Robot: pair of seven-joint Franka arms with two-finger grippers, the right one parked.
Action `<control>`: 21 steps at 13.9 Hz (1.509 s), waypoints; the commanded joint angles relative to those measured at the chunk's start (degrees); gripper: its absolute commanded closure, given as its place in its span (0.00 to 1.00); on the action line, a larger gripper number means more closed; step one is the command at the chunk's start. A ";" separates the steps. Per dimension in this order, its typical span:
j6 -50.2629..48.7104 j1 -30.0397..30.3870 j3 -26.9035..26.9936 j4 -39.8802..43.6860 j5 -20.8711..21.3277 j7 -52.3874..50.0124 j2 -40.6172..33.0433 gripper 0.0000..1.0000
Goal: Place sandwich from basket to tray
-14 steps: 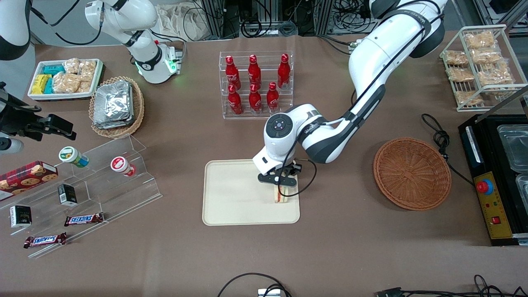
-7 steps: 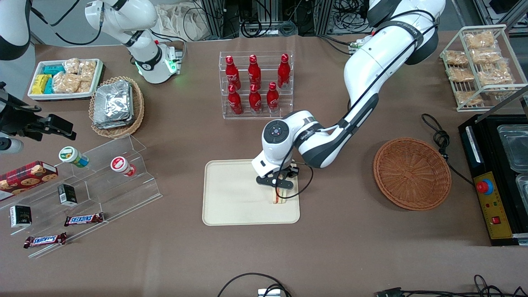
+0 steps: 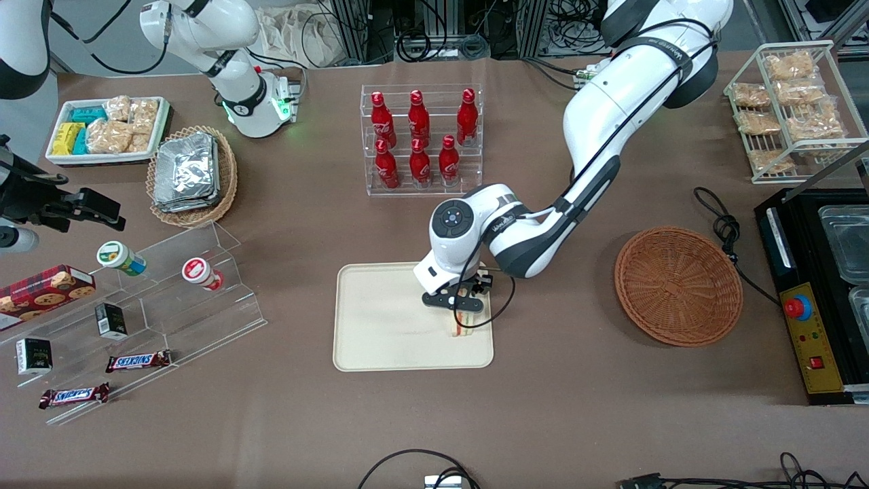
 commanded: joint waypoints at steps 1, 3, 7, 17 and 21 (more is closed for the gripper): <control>-0.44 -1.08 0.49 2.12 1.06 -1.61 0.83 0.00; -0.44 -0.81 0.49 2.55 1.06 -3.09 0.30 0.00; -1.05 -0.02 0.49 4.57 0.62 -4.33 -1.89 0.00; -13.17 9.02 0.23 4.40 0.36 -13.82 -14.72 0.00; -16.69 13.15 0.14 4.40 -0.08 -9.62 -18.24 0.00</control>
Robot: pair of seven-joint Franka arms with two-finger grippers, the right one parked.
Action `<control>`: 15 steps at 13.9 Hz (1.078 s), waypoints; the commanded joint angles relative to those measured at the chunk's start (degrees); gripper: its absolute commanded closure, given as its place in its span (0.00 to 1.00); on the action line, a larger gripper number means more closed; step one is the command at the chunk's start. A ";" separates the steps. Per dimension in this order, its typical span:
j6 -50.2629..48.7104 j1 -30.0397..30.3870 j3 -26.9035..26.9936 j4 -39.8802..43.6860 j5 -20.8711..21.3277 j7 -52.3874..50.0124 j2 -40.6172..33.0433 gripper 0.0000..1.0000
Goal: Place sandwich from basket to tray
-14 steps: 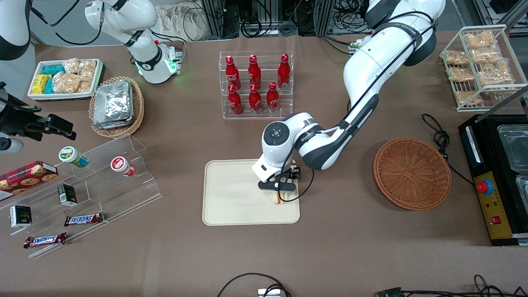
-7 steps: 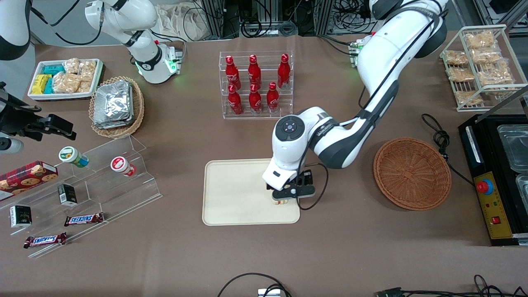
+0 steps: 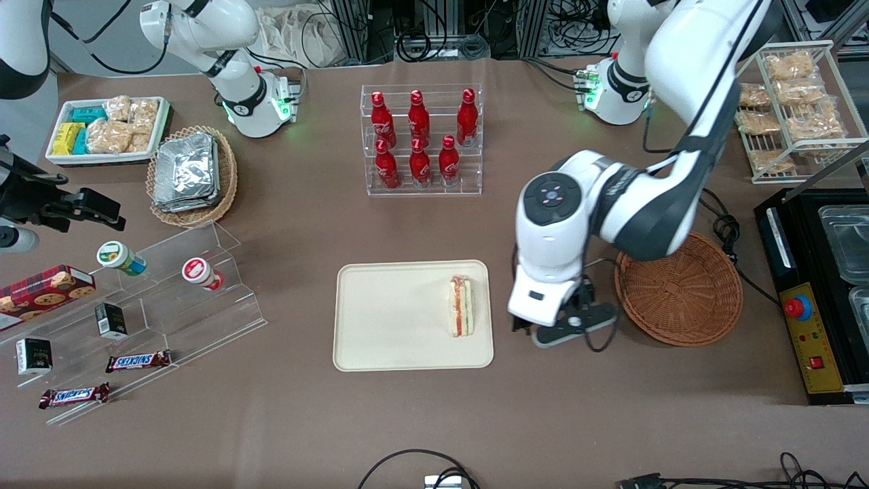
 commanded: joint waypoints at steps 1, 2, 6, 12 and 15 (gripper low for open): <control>-1.92 3.09 -0.28 -1.22 -1.46 3.40 -3.01 0.00; -2.09 4.67 -0.28 -1.22 -3.30 5.24 -4.15 0.00; -4.90 11.79 -0.28 -1.22 -10.59 16.57 -9.25 0.00; -8.95 19.00 -0.10 -1.75 -18.42 28.88 -14.43 0.00; -10.62 18.84 2.69 -3.32 -19.31 35.38 -17.24 0.00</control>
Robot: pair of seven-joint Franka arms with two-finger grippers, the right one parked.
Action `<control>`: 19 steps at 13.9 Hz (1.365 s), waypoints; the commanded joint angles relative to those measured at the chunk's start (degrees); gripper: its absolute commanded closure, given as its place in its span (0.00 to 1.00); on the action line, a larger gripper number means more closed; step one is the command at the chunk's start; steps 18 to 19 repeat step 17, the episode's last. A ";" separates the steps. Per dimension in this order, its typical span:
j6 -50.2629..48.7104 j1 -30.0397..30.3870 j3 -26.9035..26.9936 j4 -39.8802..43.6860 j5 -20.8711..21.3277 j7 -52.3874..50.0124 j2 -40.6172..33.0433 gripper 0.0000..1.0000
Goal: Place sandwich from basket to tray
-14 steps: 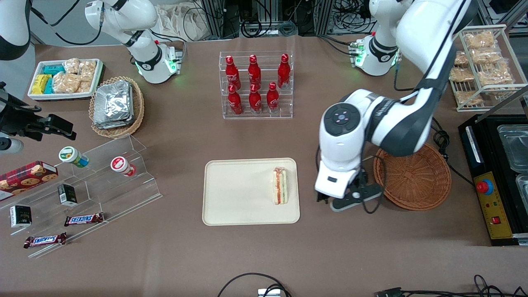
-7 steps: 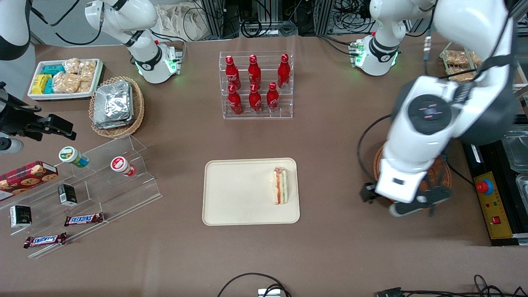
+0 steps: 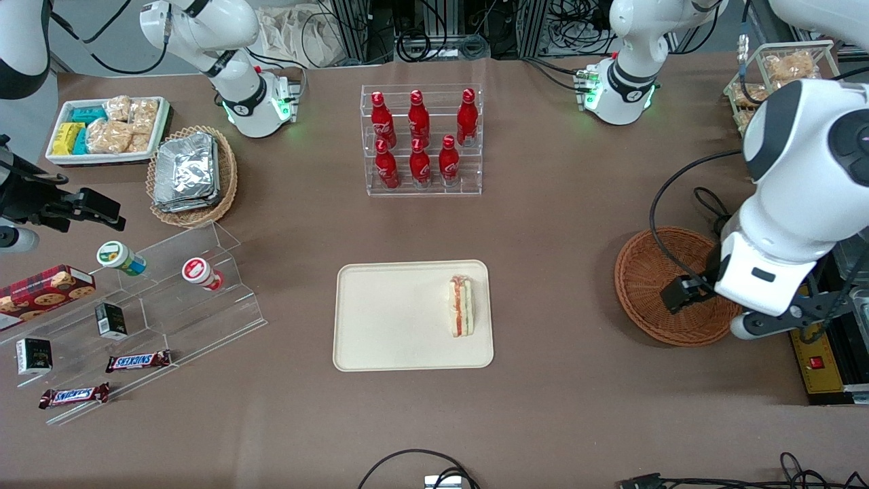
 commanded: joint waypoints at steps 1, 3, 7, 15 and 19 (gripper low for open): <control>-1.38 -0.03 3.83 -3.35 -3.55 5.99 -4.82 0.00; -1.21 -0.38 7.52 -6.67 -6.81 10.90 -8.50 0.00; -1.65 -4.60 18.42 -12.05 -12.70 19.88 -15.36 0.00; -8.24 -8.73 27.32 -15.05 -17.46 30.18 -23.02 0.00; -8.24 -8.65 27.32 -15.57 -17.55 30.26 -23.11 0.00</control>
